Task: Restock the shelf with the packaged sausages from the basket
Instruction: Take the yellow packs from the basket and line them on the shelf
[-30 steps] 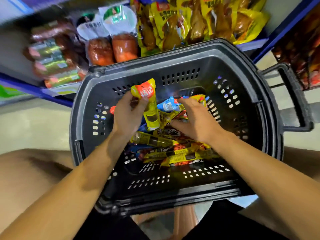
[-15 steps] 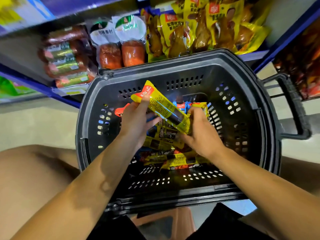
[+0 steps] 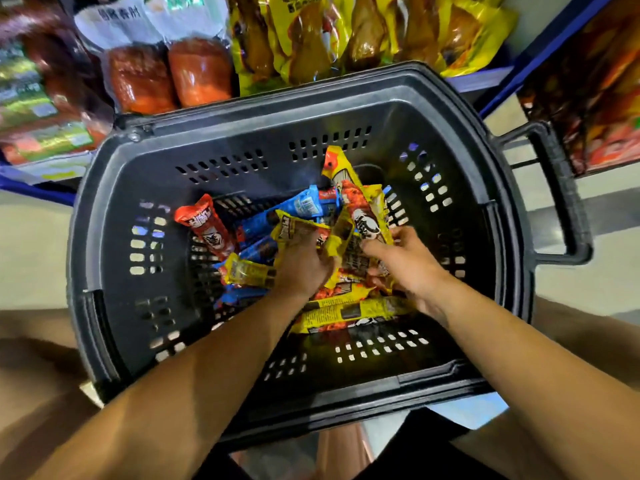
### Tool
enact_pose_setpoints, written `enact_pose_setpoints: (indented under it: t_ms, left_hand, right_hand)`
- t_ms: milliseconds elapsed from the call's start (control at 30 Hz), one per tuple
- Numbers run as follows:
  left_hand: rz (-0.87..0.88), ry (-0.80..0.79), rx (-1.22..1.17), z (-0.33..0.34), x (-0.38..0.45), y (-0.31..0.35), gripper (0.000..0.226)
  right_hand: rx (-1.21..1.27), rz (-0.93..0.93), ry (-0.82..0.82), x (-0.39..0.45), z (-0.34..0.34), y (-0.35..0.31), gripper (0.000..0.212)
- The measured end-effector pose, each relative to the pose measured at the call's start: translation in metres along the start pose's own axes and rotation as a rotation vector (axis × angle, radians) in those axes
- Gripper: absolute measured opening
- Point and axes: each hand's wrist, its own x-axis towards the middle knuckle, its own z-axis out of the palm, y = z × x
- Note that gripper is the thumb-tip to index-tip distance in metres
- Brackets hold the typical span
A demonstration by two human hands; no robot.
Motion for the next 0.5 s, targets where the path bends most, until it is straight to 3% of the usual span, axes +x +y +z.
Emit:
enact_pose_setpoints:
  t_ms: [100,200,300,500]
  left_hand:
    - [0.022,-0.035,0.205,0.015,0.003,0.007,0.061]
    - [0.038,-0.003,0.249,0.021,0.0,0.008,0.054]
    - [0.02,0.033,0.133,0.014,-0.003,0.005,0.035]
    - [-0.254,0.007,-0.243,-0.029,-0.03,-0.015,0.023]
  right_hand:
    - [-0.051,-0.01,0.038,0.003,0.001,0.001,0.042]
    - [-0.09,-0.025,0.055,0.006,-0.002,0.001,0.04]
    - [-0.142,-0.065,0.093,0.007,-0.004,-0.001,0.035]
    - [-0.284,-0.154,0.137,0.0,-0.004,0.001,0.025]
